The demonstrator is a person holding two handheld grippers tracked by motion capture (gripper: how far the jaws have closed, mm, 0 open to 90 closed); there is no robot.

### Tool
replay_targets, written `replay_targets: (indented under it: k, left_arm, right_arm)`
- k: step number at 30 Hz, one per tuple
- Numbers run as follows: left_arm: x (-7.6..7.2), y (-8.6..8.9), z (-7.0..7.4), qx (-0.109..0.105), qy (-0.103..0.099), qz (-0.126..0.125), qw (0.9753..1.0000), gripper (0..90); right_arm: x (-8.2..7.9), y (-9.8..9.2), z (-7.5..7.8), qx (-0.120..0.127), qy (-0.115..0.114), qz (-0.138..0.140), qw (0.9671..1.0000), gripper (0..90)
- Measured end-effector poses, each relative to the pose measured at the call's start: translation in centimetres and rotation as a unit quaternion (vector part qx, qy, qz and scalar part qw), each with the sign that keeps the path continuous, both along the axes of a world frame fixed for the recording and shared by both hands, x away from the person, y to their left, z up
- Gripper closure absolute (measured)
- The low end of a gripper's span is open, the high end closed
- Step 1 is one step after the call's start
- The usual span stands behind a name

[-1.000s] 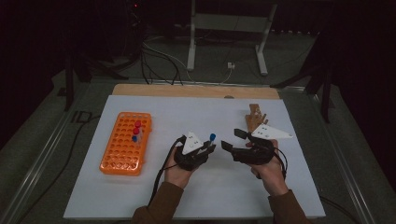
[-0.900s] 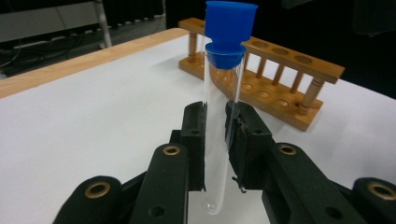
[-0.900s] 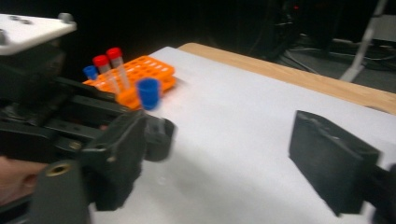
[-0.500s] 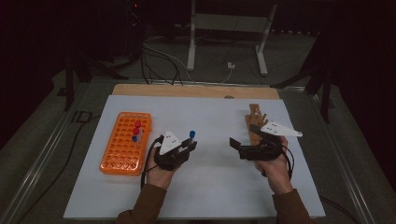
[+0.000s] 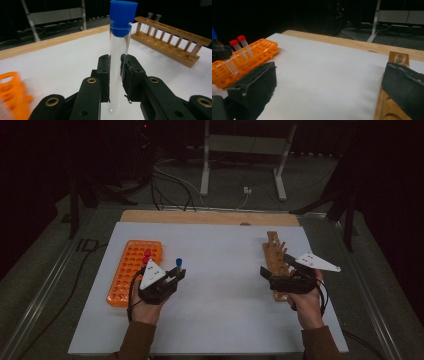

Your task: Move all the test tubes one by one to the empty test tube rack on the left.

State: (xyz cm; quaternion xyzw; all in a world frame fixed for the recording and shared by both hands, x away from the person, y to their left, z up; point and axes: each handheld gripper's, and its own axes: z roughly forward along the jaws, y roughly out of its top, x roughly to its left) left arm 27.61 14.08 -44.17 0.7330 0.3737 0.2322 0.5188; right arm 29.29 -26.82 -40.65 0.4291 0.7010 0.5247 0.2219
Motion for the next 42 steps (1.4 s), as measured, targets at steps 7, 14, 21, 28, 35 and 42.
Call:
replay_targets:
  k: [7,14,21,28,35,42]
  left_arm:
    - [-0.9,3.7,0.2,-0.004,-0.011,0.036,0.9993,77.3]
    - [-1.4,6.1,-0.4,0.000,-0.015,0.072,0.9973,77.2]
    - [-1.1,6.9,-1.6,0.014,-0.009,0.097,0.9951,77.2]
    - [-0.7,7.4,-2.8,0.026,0.003,0.117,0.9928,77.2]
    - [-0.5,7.4,-3.7,0.049,0.023,0.124,0.9908,77.2]
    - [0.1,6.7,-4.4,0.091,0.070,0.126,0.9855,77.7]
  right_arm:
    - [-0.1,-0.2,-0.2,0.001,-0.001,-0.003,1.0000,0.1]
    - [-0.2,0.2,-0.2,0.000,-0.007,0.000,1.0000,0.0]
    - [-0.2,-0.2,-0.2,0.005,-0.008,-0.006,0.9999,0.1]
    - [-0.2,-0.4,-0.1,0.008,-0.011,-0.007,0.9999,0.1]
    - [-0.3,-0.4,-0.1,0.008,-0.012,-0.006,0.9999,0.1]
    - [-0.3,-0.4,-0.1,0.008,-0.012,-0.006,0.9999,0.1]
